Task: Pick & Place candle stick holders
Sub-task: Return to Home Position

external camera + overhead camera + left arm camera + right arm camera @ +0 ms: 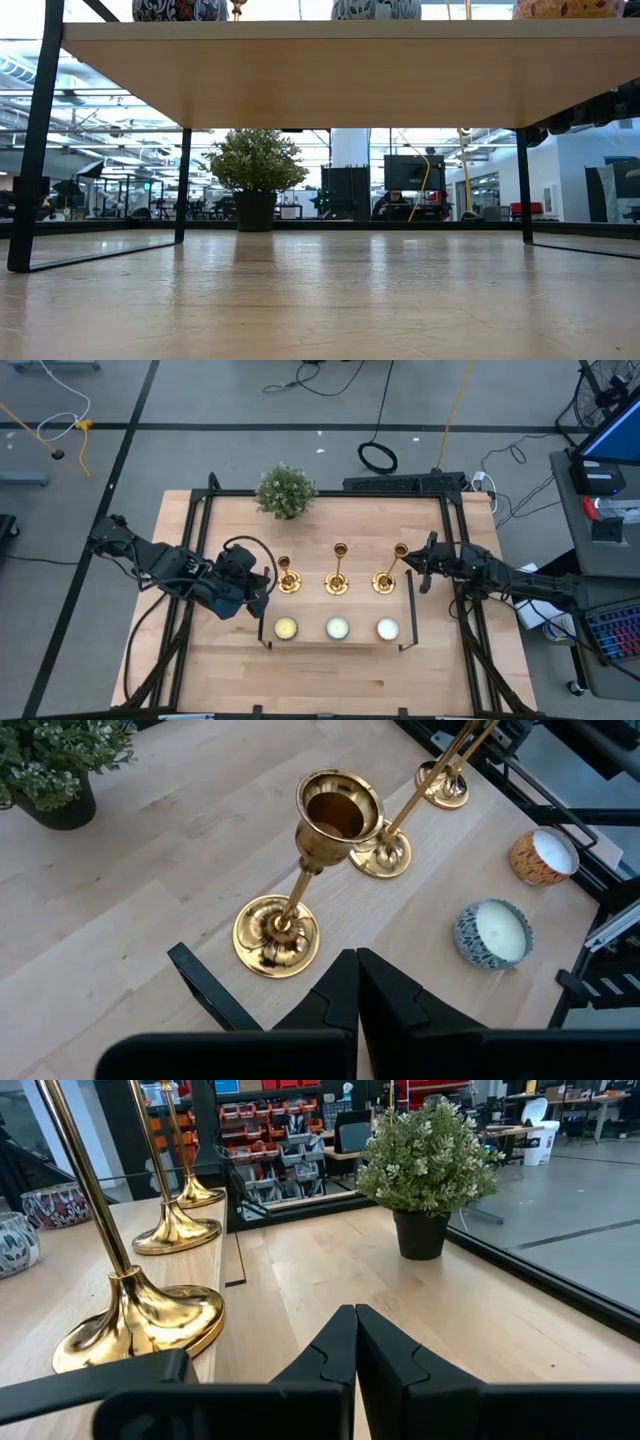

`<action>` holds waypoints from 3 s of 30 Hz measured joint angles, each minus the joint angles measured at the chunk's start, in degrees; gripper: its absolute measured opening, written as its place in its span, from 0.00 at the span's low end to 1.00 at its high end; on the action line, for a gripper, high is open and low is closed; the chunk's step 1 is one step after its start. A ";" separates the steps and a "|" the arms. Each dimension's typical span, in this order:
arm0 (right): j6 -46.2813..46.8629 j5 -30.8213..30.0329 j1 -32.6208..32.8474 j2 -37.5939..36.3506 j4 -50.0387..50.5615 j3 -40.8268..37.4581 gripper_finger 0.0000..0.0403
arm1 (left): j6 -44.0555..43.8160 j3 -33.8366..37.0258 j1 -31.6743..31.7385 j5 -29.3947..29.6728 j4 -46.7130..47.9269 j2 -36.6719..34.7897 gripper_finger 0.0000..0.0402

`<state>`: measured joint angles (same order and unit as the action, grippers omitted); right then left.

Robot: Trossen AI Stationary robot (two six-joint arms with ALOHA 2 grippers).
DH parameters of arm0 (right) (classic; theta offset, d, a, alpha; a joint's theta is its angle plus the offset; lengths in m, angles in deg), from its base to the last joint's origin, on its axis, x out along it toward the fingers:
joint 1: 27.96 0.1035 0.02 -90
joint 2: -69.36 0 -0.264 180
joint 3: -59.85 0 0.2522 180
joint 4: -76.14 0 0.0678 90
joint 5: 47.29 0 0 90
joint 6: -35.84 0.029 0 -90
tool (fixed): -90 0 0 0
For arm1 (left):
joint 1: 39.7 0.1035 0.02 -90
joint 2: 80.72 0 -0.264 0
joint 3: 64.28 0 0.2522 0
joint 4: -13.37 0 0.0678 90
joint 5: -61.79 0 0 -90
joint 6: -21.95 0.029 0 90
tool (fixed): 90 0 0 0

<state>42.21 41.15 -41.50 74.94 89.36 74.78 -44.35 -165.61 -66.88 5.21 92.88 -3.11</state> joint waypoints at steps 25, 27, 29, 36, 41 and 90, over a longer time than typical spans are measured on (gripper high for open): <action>0.00 -0.11 0.02 0.00 -2.66 0.00 0.02 | 0.59 0.00 0.00 0.64 -0.02 0.00 0.02; 0.00 -0.11 0.02 0.00 -2.68 0.00 0.02 | 0.59 0.00 -0.04 0.64 -0.05 0.00 0.01; 0.00 -0.11 0.02 0.00 -2.72 0.00 0.02 | 0.58 0.00 -0.26 0.85 -0.05 0.00 0.01; 0.00 -0.09 0.02 0.00 -2.86 0.00 0.02 | 0.61 0.00 -0.64 1.79 -0.09 0.00 0.01; 0.00 -0.09 0.02 0.00 -2.86 0.00 0.01 | 0.59 0.00 -0.70 2.58 -0.08 0.00 0.01; 0.00 -0.07 0.02 0.00 -2.87 0.00 0.01 | 16.52 35.02 -13.49 4.63 -15.34 -42.71 0.00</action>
<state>42.21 41.08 -41.48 74.94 86.49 74.78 -27.83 -130.59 -80.38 9.84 77.54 -45.83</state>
